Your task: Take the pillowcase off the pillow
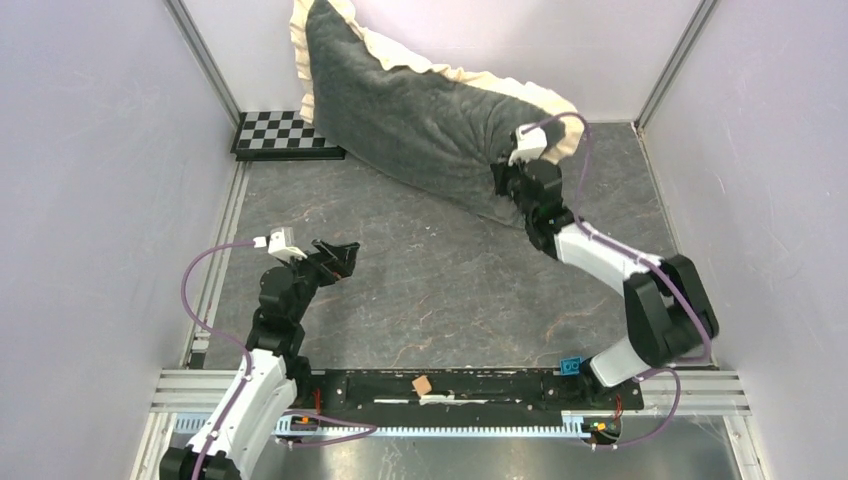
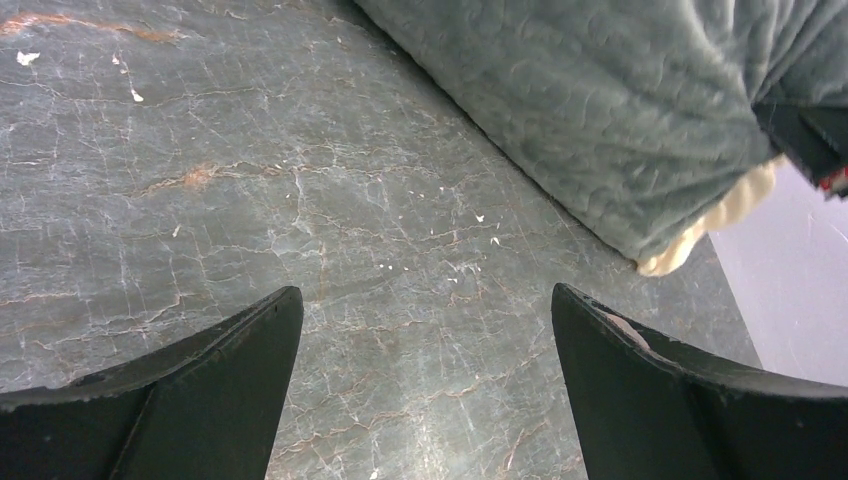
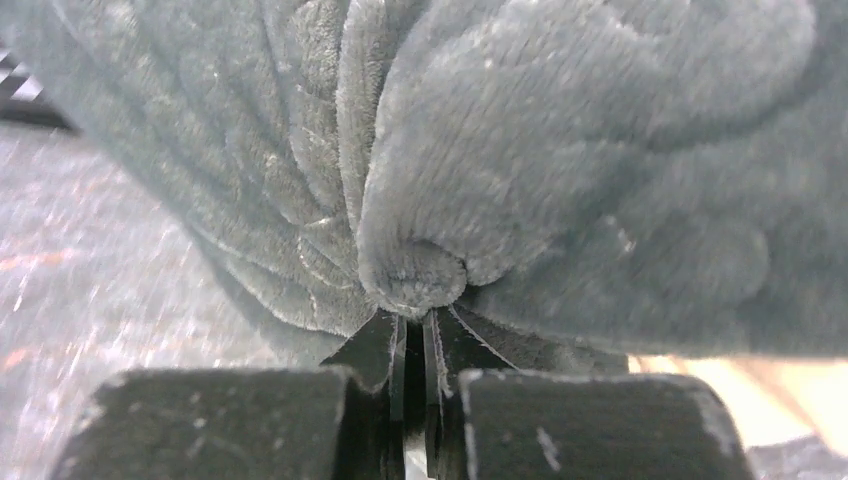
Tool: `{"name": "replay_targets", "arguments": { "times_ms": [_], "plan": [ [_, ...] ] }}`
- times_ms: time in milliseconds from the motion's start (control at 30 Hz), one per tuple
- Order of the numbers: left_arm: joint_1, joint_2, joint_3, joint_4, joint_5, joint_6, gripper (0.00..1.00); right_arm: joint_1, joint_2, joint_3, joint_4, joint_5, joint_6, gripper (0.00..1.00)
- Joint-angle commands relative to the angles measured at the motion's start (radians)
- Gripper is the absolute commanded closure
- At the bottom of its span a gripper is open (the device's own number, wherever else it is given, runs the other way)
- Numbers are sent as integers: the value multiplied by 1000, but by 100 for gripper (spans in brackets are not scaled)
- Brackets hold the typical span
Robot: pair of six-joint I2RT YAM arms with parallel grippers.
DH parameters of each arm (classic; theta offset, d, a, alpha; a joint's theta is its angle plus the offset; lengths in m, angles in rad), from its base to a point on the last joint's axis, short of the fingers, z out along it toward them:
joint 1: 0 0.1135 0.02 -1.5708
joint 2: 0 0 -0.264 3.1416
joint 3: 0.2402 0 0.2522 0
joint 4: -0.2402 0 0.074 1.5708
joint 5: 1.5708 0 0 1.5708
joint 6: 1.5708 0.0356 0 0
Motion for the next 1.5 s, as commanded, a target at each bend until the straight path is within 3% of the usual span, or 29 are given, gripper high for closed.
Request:
{"name": "replay_targets", "arguments": {
  "times_ms": [0, 267, 300, 400, 567, 733, 933, 1067, 1367, 1467],
  "plan": [
    [-6, -15, 3, 9, 8, -28, 0, 62, -129, -201, 79, 7, -47, 95],
    [-7, -18, 11, 15, 33, -31, 0, 122, -241, -443, 23, 39, -11, 89],
    [-7, -17, 15, 14, 38, -33, 0, 122, -250, -455, 5, 34, 0, 82],
    [-7, -22, 42, -18, 65, -109, 0, 123, -293, -508, -25, -19, 17, 41],
    [-7, -92, 195, -260, 96, -244, 0, 122, -482, -559, -122, -108, 8, 28],
    [-7, -157, 390, -525, -15, -195, 0, 123, -695, -540, -280, -8, -21, 25],
    [-7, -117, 452, -583, -146, -138, 0, 122, -855, -507, -328, 68, -53, 22],
    [-7, 4, 475, -549, -105, -168, 0, 121, -828, -424, -381, 48, -70, 22],
    [-26, 348, 597, -500, 244, -93, 0, 121, -608, -286, -498, 32, -90, 19],
    [-223, 424, 655, -505, 157, -4, 0, 121, -541, -317, -482, 55, -79, 18]
  ]
}}
